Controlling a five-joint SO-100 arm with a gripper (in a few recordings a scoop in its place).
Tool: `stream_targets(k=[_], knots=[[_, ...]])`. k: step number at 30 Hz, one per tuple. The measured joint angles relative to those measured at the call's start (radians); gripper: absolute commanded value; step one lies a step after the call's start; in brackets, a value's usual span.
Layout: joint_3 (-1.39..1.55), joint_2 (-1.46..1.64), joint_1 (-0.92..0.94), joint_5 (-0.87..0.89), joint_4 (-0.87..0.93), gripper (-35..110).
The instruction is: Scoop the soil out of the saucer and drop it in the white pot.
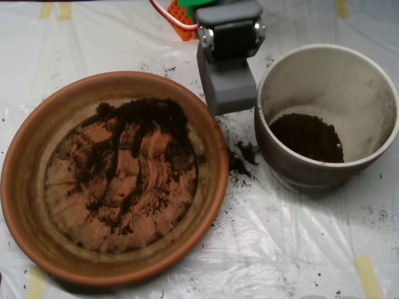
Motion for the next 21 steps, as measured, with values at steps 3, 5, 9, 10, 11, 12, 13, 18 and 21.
stream_targets(k=[3,5,9,10,11,12,13,18,21], knots=[[-0.149,-0.077,-0.044,0.000,0.057,-1],[-0.235,-0.118,-0.087,-0.002,0.084,-1],[-0.307,-0.156,-0.189,-0.029,0.092,-1],[-0.319,-0.167,-0.215,-0.037,0.092,-1],[-0.327,-0.176,-0.239,-0.040,0.092,0],[-0.331,-0.181,-0.262,-0.044,0.092,6],[-0.334,-0.189,-0.281,-0.054,0.095,18],[-0.353,-0.219,-0.345,-0.083,0.132,42],[-0.353,-0.219,-0.345,-0.084,0.132,43]])
